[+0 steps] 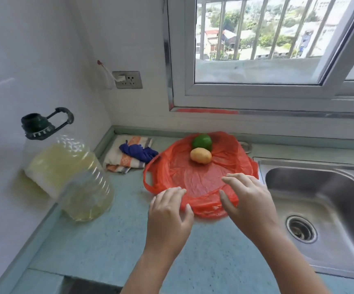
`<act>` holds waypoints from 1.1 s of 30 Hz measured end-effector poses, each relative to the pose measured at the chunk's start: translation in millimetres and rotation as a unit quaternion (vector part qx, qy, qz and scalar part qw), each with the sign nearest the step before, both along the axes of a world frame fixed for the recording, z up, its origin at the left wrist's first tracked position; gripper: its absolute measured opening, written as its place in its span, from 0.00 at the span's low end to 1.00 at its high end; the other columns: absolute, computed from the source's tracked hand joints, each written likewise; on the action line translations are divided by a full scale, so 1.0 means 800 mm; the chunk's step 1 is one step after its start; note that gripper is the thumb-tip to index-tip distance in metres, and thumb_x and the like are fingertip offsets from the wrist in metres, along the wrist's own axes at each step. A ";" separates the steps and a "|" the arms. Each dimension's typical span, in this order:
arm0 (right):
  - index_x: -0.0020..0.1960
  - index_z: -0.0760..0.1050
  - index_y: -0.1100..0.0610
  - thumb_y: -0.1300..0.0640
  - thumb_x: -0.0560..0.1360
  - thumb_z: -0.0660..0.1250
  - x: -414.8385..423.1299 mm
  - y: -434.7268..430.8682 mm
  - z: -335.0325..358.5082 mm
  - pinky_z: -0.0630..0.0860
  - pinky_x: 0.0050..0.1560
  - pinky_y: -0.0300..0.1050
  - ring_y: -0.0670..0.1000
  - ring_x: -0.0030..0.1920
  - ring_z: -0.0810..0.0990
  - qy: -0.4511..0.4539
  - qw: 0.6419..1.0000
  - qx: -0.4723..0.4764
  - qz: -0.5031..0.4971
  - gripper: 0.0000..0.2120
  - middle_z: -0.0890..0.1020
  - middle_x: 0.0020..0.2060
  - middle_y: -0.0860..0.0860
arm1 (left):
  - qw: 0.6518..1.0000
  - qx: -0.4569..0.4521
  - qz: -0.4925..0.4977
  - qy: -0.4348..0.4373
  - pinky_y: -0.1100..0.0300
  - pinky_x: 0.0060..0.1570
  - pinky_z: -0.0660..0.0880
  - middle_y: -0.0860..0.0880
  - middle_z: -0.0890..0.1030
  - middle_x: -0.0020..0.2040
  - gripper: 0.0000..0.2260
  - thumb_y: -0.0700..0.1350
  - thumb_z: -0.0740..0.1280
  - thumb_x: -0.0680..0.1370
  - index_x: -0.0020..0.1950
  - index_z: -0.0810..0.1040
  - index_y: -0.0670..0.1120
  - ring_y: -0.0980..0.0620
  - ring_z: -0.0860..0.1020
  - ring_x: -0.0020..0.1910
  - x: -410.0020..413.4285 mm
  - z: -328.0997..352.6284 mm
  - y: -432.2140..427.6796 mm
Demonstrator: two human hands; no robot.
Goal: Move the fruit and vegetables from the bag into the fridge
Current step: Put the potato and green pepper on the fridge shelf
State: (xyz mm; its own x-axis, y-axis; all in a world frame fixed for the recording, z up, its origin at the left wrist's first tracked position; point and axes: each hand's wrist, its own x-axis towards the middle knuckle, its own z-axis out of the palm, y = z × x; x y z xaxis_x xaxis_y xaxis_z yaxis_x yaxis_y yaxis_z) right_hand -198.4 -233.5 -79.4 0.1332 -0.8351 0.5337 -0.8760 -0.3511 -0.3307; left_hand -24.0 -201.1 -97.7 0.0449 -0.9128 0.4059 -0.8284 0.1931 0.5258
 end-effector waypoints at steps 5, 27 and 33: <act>0.49 0.80 0.60 0.53 0.68 0.65 -0.013 -0.092 -0.026 0.77 0.48 0.57 0.58 0.46 0.80 0.008 0.999 0.025 -0.026 0.15 0.83 0.45 0.54 | 1.000 0.019 -0.010 0.004 0.54 0.56 0.69 0.48 0.81 0.53 0.20 0.51 0.57 0.71 0.54 0.79 0.44 0.48 0.77 0.54 -0.007 -0.012 -0.101; 0.54 0.78 0.60 0.57 0.64 0.71 -0.025 -0.387 -0.151 0.75 0.47 0.55 0.60 0.51 0.78 0.034 0.990 0.115 0.074 0.20 0.81 0.52 0.56 | 0.985 0.168 -0.047 0.013 0.58 0.65 0.60 0.48 0.72 0.65 0.24 0.49 0.71 0.71 0.64 0.72 0.45 0.49 0.68 0.64 -0.031 -0.145 -0.370; 0.57 0.77 0.59 0.57 0.65 0.73 -0.022 -0.439 -0.167 0.74 0.51 0.57 0.61 0.56 0.76 0.042 0.985 0.137 0.096 0.21 0.79 0.56 0.56 | 0.981 0.182 -0.066 0.008 0.59 0.66 0.57 0.50 0.70 0.67 0.28 0.53 0.73 0.68 0.66 0.71 0.48 0.50 0.64 0.67 -0.036 -0.167 -0.402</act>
